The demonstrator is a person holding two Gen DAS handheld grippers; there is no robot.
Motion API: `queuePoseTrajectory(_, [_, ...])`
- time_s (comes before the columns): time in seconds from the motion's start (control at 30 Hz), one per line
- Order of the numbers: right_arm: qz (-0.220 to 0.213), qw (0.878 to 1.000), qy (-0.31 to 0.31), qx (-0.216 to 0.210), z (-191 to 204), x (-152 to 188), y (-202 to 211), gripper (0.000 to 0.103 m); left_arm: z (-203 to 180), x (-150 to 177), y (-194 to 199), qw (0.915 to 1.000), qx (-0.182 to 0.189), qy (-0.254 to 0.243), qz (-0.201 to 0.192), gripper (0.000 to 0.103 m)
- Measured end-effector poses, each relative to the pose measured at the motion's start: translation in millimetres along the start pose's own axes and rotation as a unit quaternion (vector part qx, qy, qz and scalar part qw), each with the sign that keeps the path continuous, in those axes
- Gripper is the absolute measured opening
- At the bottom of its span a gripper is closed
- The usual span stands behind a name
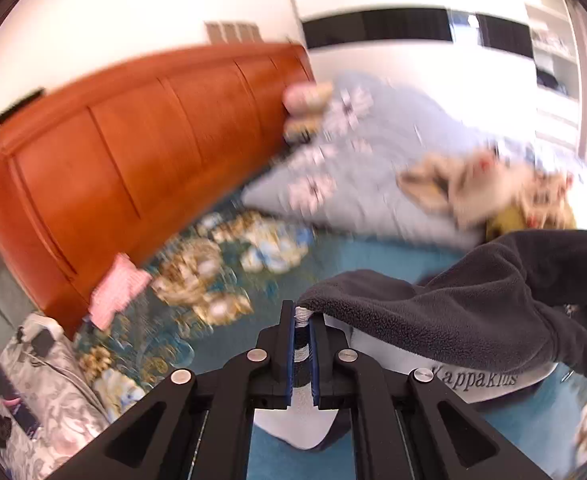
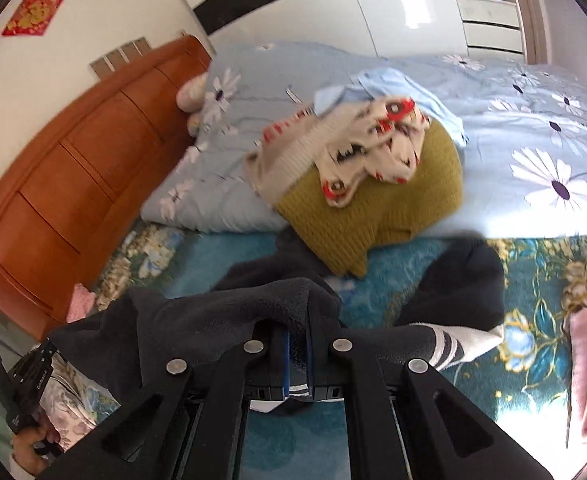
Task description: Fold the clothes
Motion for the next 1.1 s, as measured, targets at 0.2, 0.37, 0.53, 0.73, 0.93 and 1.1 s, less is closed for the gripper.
queuePoseTrajectory(0.2, [-0.097,0.993,0.018,-0.058,30,-69,74,0.005,11,-79,74,0.9958,-0.021,-0.006,-0.089,0.007])
queuePoseTrajectory(0.37, [-0.171,0.981,0.037,-0.089,50,-121,149,0.005,17,-129,153,0.9856,-0.017,-0.012,-0.167,0.006])
queuePoseTrajectory(0.53, [-0.243,0.959,0.079,-0.12,60,-151,238,0.005,24,-164,235,0.9711,-0.012,-0.036,-0.235,0.006])
queuePoseTrajectory(0.73, [-0.269,0.943,0.121,-0.154,65,-160,313,0.005,27,-167,277,0.9682,0.004,-0.073,-0.239,0.007])
queuePoseTrajectory(0.93, [-0.18,0.964,0.149,-0.127,53,-146,251,0.006,-10,-117,165,0.9871,0.032,-0.109,-0.113,0.007])
queuePoseTrajectory(1.1, [-0.021,0.994,0.1,-0.05,-8,-83,100,0.006,-59,-16,36,0.9919,0.065,-0.103,0.035,0.007])
Point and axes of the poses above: each gripper's, at about its wrist camera, not at the fingertips, and y roughly against the way its jaws point, z to its left, x to its underside, the point moved 8 cm from there along -y, roughly the way its jaws point, and after that the axes turned 10 degrees about -z, right-handed, at the moved point
